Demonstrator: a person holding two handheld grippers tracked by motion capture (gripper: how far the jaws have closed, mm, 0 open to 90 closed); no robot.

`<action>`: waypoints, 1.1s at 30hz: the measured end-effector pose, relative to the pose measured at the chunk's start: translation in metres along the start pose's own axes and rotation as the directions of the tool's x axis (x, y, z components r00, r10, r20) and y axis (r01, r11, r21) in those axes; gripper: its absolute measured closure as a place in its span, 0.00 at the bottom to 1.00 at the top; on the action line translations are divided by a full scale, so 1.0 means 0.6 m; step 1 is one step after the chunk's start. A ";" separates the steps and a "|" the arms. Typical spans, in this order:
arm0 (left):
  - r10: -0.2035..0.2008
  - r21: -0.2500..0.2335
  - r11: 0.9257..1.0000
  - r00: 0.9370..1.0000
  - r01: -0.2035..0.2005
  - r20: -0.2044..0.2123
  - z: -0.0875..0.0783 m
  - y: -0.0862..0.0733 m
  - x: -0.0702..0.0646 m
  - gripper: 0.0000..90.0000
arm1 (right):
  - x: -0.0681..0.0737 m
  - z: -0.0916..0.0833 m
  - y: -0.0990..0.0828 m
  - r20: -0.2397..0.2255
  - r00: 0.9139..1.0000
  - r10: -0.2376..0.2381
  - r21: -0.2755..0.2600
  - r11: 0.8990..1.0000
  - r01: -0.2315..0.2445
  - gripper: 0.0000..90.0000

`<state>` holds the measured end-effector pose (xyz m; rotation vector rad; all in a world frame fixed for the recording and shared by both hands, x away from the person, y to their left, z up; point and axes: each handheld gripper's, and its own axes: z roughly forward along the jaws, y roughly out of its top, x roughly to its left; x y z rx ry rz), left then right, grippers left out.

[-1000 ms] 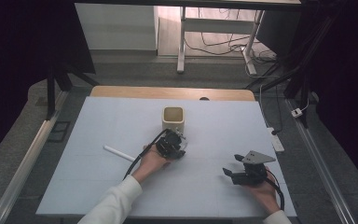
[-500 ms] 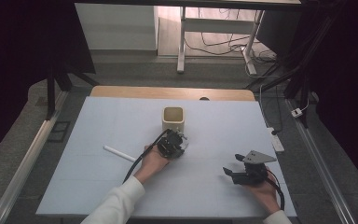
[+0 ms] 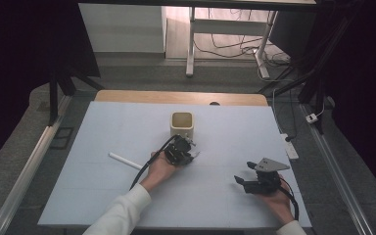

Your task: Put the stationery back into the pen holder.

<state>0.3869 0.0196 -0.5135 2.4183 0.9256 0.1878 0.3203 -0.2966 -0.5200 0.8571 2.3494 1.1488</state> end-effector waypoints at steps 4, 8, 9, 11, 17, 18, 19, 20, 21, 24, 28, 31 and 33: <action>-0.006 -0.034 0.999 1.000 0.006 0.019 -0.011 -0.001 0.005 0.88 | -0.001 0.000 0.000 0.005 1.000 -0.002 0.002 1.000 0.002 0.26; 0.003 -0.062 0.998 1.000 -0.001 0.030 -0.023 -0.003 0.006 0.88 | 0.000 0.001 0.000 0.002 1.000 -0.003 0.004 1.000 0.003 0.26; 0.003 -0.069 0.998 1.000 -0.001 0.031 -0.026 -0.003 0.006 0.88 | 0.000 0.001 0.000 0.002 1.000 -0.005 0.005 1.000 0.004 0.26; 0.011 -0.082 0.997 0.999 -0.007 0.038 -0.033 -0.004 0.006 0.88 | 0.000 0.001 0.000 0.003 1.000 -0.003 0.004 1.000 0.003 0.26; 0.024 -0.122 0.992 0.999 -0.018 0.048 -0.049 -0.007 0.005 0.88 | 0.000 0.001 -0.001 0.003 1.000 -0.001 0.005 1.000 0.001 0.26; 0.027 -0.126 0.992 0.998 -0.020 0.048 -0.052 -0.007 0.005 0.88 | 0.000 0.001 -0.001 0.003 1.000 -0.001 0.005 1.000 0.001 0.26; 0.028 -0.133 0.991 0.998 -0.021 0.048 -0.054 -0.008 0.005 0.88 | 0.000 0.001 0.000 0.003 1.000 -0.001 0.005 1.000 0.001 0.26; 0.031 -0.140 0.990 0.998 -0.024 0.049 -0.056 -0.008 0.005 0.88 | 0.000 0.000 0.000 0.003 1.000 -0.003 0.005 1.000 0.003 0.26; 0.029 -0.150 0.989 0.998 -0.021 0.051 -0.059 -0.008 0.005 0.88 | 0.000 0.000 0.000 0.003 1.000 -0.002 0.005 1.000 0.002 0.26; 0.032 -0.172 0.985 0.998 -0.022 0.060 -0.066 -0.008 0.005 0.88 | 0.000 0.001 -0.001 0.004 1.000 0.000 0.005 1.000 0.000 0.26; 0.038 -0.203 0.979 0.996 -0.021 0.079 -0.073 -0.009 0.005 0.88 | 0.000 0.001 -0.001 0.003 1.000 0.000 0.006 1.000 0.000 0.26; 0.040 -0.229 0.973 0.996 -0.020 0.082 -0.081 -0.010 0.004 0.88 | 0.000 0.001 -0.001 0.004 1.000 -0.002 0.005 1.000 0.002 0.26; 0.039 -0.248 0.969 0.996 -0.018 0.081 -0.087 -0.011 0.004 0.88 | 0.000 0.001 -0.001 0.004 1.000 -0.001 0.002 1.000 0.001 0.26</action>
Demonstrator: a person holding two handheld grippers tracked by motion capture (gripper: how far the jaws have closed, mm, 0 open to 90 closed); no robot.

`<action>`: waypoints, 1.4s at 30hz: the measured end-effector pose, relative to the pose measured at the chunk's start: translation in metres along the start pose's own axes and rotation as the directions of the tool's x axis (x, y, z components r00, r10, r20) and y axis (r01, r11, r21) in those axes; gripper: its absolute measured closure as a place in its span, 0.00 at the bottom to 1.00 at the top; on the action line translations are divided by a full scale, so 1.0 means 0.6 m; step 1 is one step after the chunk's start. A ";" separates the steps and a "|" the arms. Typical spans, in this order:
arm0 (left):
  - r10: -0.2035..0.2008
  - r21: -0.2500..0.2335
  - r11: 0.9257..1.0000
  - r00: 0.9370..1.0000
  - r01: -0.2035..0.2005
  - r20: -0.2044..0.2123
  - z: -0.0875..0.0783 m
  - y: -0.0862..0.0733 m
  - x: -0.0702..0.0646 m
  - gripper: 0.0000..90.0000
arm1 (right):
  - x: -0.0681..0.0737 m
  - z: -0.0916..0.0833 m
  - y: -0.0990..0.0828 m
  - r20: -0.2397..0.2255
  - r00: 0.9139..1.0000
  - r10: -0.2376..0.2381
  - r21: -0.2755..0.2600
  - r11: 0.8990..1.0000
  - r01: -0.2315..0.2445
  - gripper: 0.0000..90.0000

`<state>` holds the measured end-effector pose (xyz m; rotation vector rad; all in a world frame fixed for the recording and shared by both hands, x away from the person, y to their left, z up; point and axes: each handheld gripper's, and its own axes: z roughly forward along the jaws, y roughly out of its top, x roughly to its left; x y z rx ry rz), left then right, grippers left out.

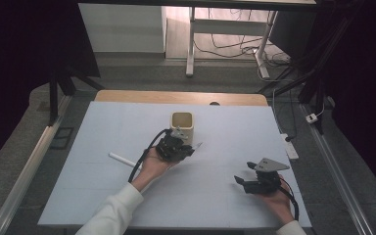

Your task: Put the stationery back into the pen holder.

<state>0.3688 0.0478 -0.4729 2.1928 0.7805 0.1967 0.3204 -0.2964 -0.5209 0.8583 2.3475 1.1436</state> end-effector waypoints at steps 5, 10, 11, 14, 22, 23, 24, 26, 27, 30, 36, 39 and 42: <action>-0.002 -0.042 0.999 1.000 0.003 0.015 -0.018 0.001 0.003 0.88 | 0.000 0.001 0.000 0.000 1.000 0.000 0.002 1.000 0.000 0.26; -0.007 -0.086 0.996 1.000 0.009 0.020 -0.035 0.000 0.006 0.88 | -0.001 0.000 0.000 0.000 1.000 0.002 0.005 1.000 -0.002 0.26; -0.011 -0.098 0.995 1.000 0.013 0.021 -0.039 -0.001 0.006 0.88 | 0.000 0.000 -0.001 0.002 1.000 0.002 0.003 1.000 -0.002 0.26; -0.013 -0.128 0.992 1.000 0.015 0.019 -0.051 -0.002 0.008 0.88 | 0.000 0.000 -0.001 0.003 1.000 0.001 0.002 1.000 -0.001 0.26; -0.017 -0.197 0.980 1.000 0.020 0.019 -0.077 -0.008 0.011 0.88 | 0.000 0.000 -0.001 0.003 1.000 0.003 0.001 1.000 -0.003 0.26; -0.019 -0.205 0.979 1.000 0.022 0.018 -0.080 -0.009 0.011 0.88 | 0.000 -0.001 -0.001 0.003 1.000 0.004 0.000 1.000 -0.004 0.26; -0.021 -0.214 0.977 1.000 0.024 0.018 -0.083 -0.010 0.012 0.88 | 0.000 -0.001 -0.001 0.004 1.000 0.004 0.000 1.000 -0.004 0.26; -0.023 -0.225 0.974 1.000 0.025 0.013 -0.087 -0.013 0.014 0.88 | 0.000 -0.001 -0.001 0.006 1.000 0.003 0.002 1.000 -0.003 0.26; -0.027 -0.231 0.973 1.000 0.028 0.011 -0.089 -0.014 0.015 0.88 | 0.000 0.000 -0.001 0.005 1.000 0.003 0.002 1.000 -0.003 0.26; -0.038 -0.250 0.967 0.999 0.039 0.008 -0.095 -0.016 0.019 0.88 | 0.001 0.000 -0.001 0.005 1.000 0.002 0.004 1.000 -0.002 0.26; -0.062 -0.289 0.955 0.998 0.063 0.013 -0.106 -0.019 0.027 0.88 | 0.001 -0.001 0.000 0.010 1.000 -0.001 0.005 1.000 0.001 0.26; -0.063 -0.296 0.953 0.998 0.063 0.009 -0.109 -0.019 0.029 0.88 | 0.001 -0.001 0.000 0.004 1.000 -0.001 0.000 1.000 0.001 0.26; -0.063 -0.303 0.951 0.998 0.063 0.008 -0.112 -0.020 0.030 0.88 | 0.001 -0.001 0.000 0.010 1.000 -0.003 0.004 1.000 0.003 0.26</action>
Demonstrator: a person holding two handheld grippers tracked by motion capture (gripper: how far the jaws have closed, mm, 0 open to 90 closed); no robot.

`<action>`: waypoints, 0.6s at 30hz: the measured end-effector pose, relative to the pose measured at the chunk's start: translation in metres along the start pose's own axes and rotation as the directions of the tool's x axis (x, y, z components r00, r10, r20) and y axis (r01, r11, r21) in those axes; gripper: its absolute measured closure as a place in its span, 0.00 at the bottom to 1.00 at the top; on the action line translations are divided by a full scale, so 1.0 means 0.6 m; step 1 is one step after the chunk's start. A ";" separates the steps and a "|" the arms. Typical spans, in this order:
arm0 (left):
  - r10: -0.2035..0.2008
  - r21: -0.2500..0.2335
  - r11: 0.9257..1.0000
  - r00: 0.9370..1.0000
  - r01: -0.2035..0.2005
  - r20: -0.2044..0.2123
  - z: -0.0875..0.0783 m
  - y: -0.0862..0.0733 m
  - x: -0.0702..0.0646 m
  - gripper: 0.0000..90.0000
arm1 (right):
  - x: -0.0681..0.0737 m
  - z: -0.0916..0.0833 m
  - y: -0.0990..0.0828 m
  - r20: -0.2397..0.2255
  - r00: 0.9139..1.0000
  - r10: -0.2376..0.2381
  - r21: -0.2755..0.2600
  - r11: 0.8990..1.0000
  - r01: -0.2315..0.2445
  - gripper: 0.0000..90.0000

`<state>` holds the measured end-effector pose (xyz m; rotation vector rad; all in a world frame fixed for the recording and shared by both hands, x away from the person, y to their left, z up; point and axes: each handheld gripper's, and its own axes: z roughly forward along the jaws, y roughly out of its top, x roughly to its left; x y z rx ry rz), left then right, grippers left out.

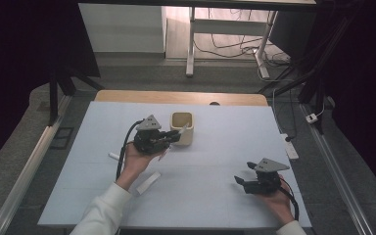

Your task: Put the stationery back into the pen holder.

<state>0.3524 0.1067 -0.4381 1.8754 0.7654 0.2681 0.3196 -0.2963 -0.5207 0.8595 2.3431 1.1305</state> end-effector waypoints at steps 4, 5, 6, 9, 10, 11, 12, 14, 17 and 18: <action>0.003 -0.009 1.000 1.000 -0.003 -0.002 -0.003 0.000 0.001 0.88 | 0.000 0.001 0.000 -0.008 1.000 0.000 -0.003 1.000 0.000 0.26; 0.005 -0.013 1.000 1.000 -0.005 -0.003 -0.004 0.001 0.002 0.88 | 0.000 0.001 0.000 -0.008 1.000 0.000 -0.004 1.000 0.000 0.26; 0.005 -0.016 1.000 1.000 -0.005 -0.005 -0.006 0.001 0.002 0.88 | 0.000 0.001 0.000 -0.008 1.000 0.000 -0.004 1.000 0.000 0.26; 0.006 -0.025 1.000 1.000 -0.006 -0.008 -0.009 0.002 0.003 0.88 | 0.000 0.001 0.000 -0.008 1.000 0.000 -0.004 1.000 0.000 0.26; 0.005 -0.028 1.000 1.000 -0.005 -0.010 -0.010 0.002 0.004 0.88 | 0.000 0.001 0.000 -0.004 1.000 -0.002 -0.002 1.000 0.002 0.26; 0.004 -0.030 1.000 1.000 -0.004 -0.013 -0.011 0.002 0.005 0.88 | 0.000 0.001 0.000 -0.004 1.000 -0.002 -0.001 1.000 0.002 0.26; 0.003 -0.033 0.999 1.000 -0.004 -0.016 -0.013 0.002 0.006 0.88 | 0.000 0.001 0.000 -0.004 1.000 -0.002 -0.001 1.000 0.002 0.26; -0.001 -0.040 0.999 1.000 0.000 -0.021 -0.017 0.002 0.007 0.88 | 0.000 0.001 -0.001 -0.006 1.000 0.000 -0.003 1.000 0.000 0.26; -0.005 -0.050 0.999 1.000 0.004 -0.030 -0.022 0.002 0.010 0.88 | 0.000 0.000 0.000 -0.006 1.000 0.000 -0.006 1.000 0.000 0.26; -0.008 -0.055 0.998 0.999 0.006 -0.032 -0.024 0.003 0.011 0.88 | 0.000 0.000 0.000 -0.003 1.000 -0.001 -0.005 1.000 0.001 0.26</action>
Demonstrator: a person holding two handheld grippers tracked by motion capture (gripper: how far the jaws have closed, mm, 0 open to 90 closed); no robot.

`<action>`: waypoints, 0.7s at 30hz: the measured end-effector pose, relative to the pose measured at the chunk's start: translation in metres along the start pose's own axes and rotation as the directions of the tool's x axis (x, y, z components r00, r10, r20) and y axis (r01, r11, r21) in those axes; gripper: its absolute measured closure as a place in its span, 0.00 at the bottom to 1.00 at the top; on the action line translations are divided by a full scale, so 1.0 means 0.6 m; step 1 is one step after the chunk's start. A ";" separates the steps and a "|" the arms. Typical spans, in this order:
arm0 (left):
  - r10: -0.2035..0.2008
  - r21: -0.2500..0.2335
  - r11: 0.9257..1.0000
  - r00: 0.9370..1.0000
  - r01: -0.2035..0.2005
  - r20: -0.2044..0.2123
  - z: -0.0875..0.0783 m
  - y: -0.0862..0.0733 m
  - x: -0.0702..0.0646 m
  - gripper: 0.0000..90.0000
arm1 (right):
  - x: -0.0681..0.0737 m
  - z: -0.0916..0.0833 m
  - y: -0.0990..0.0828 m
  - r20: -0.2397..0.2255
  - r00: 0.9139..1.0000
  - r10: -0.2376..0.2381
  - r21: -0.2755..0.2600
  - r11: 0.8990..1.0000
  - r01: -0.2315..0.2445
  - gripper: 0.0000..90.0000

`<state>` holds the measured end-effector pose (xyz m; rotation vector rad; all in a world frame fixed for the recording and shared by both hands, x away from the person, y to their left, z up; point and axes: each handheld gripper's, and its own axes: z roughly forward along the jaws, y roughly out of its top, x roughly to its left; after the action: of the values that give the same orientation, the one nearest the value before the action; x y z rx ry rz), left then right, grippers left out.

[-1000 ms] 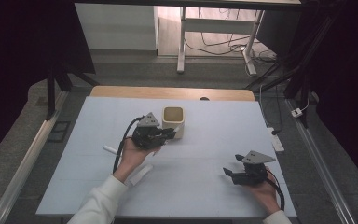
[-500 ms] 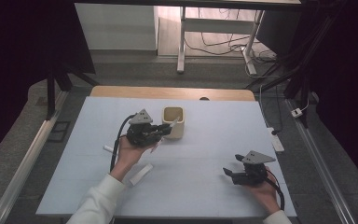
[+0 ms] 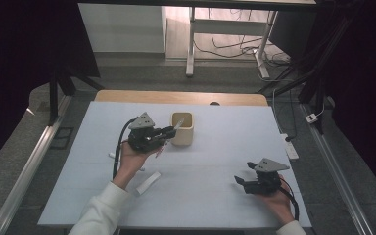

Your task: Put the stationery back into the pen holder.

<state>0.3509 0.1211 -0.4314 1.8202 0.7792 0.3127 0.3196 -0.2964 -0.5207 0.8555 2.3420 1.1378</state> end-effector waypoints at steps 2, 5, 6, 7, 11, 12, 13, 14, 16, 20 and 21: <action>-0.007 -0.007 1.000 1.000 0.007 0.003 -0.002 0.001 0.003 0.88 | 0.000 0.000 0.000 -0.002 1.000 0.001 -0.001 1.000 -0.001 0.26; -0.011 -0.003 1.000 1.000 0.011 -0.001 -0.001 0.001 0.007 0.88 | 0.000 -0.002 0.000 -0.001 1.000 0.005 -0.002 1.000 -0.005 0.26; -0.014 -0.003 1.000 1.000 0.014 -0.003 0.000 0.000 0.008 0.88 | -0.001 -0.002 0.000 -0.004 1.000 0.009 -0.003 1.000 -0.009 0.26; -0.014 -0.003 1.000 1.000 0.014 -0.006 0.001 0.000 0.009 0.88 | 0.000 -0.002 0.000 0.002 1.000 0.012 -0.002 1.000 -0.012 0.26; -0.009 -0.001 1.000 1.000 0.009 -0.024 0.007 0.005 0.012 0.88 | -0.001 0.000 -0.001 -0.011 1.000 0.015 -0.004 1.000 -0.015 0.26; -0.009 -0.003 1.000 1.000 0.009 -0.027 0.008 0.008 0.013 0.88 | -0.001 0.000 0.000 -0.012 1.000 0.015 -0.006 1.000 -0.015 0.26; -0.010 -0.006 1.000 0.999 0.010 -0.030 0.009 0.012 0.014 0.88 | -0.001 -0.001 0.000 -0.009 1.000 0.015 -0.003 1.000 -0.015 0.26; -0.011 -0.009 1.000 0.999 0.011 -0.032 0.009 0.015 0.015 0.88 | -0.002 -0.001 0.000 -0.010 1.000 0.015 -0.005 1.000 -0.015 0.26; -0.013 -0.018 1.000 0.999 0.012 -0.039 0.009 0.024 0.017 0.88 | -0.002 -0.002 0.001 -0.012 1.000 0.013 -0.009 1.000 -0.013 0.26; -0.012 -0.049 0.999 0.998 0.009 -0.066 0.008 0.038 0.021 0.88 | -0.003 -0.003 0.001 -0.014 1.000 0.017 -0.019 1.000 -0.017 0.26; -0.016 -0.053 0.999 0.998 0.012 -0.063 0.007 0.041 0.022 0.88 | -0.003 -0.003 0.001 -0.014 1.000 0.017 -0.019 1.000 -0.018 0.26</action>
<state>0.3724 0.1213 -0.4126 1.7616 0.8201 0.3801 0.3199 -0.2984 -0.5189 0.8657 2.3359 1.1750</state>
